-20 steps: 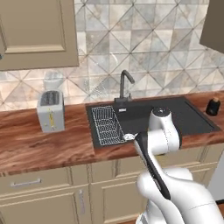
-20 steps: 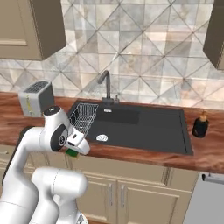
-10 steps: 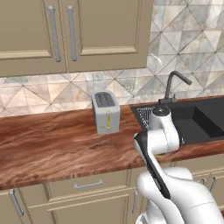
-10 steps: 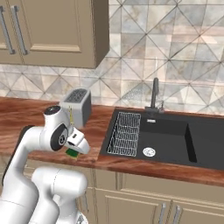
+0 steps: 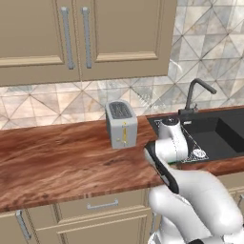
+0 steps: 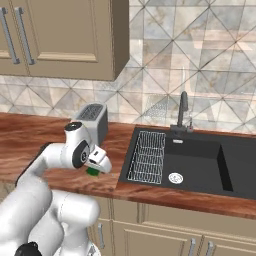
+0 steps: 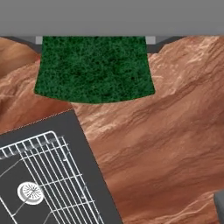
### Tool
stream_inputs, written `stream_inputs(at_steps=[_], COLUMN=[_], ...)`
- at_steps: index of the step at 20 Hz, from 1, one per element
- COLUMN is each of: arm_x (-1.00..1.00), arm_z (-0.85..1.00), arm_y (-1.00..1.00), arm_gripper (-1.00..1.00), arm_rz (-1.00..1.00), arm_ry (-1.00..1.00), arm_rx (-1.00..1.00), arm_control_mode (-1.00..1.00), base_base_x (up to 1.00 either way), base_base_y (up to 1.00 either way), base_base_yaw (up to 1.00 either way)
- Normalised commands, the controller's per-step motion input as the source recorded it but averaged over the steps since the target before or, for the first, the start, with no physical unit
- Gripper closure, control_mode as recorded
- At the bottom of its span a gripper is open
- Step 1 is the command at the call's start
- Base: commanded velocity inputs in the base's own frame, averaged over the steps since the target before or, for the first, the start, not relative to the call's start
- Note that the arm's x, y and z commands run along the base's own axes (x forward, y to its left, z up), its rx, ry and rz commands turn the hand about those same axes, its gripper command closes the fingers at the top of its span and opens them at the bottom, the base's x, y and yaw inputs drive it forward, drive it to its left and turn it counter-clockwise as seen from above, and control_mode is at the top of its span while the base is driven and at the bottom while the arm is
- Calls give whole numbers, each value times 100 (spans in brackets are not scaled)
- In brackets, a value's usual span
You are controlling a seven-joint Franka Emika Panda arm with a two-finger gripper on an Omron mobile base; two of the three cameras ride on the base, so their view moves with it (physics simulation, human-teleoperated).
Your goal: Restock the sink supplies by placing the sponge and soap dispenser on the counter and next to the sink. Make sure the soap dispenser is upright.
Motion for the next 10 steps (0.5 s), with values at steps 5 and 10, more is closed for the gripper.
stream_inputs(at_steps=[5, 10], arm_x=[73, 35], arm_z=[-28, -31], arm_y=[-30, -2], arm_gripper=[100, 100], arm_rz=[0, 0], arm_ry=[15, 4], arm_rx=[2, 0], arm_control_mode=[-100, -100], base_base_x=[0, 0], base_base_y=[0, 0], base_base_yaw=[0, 0])
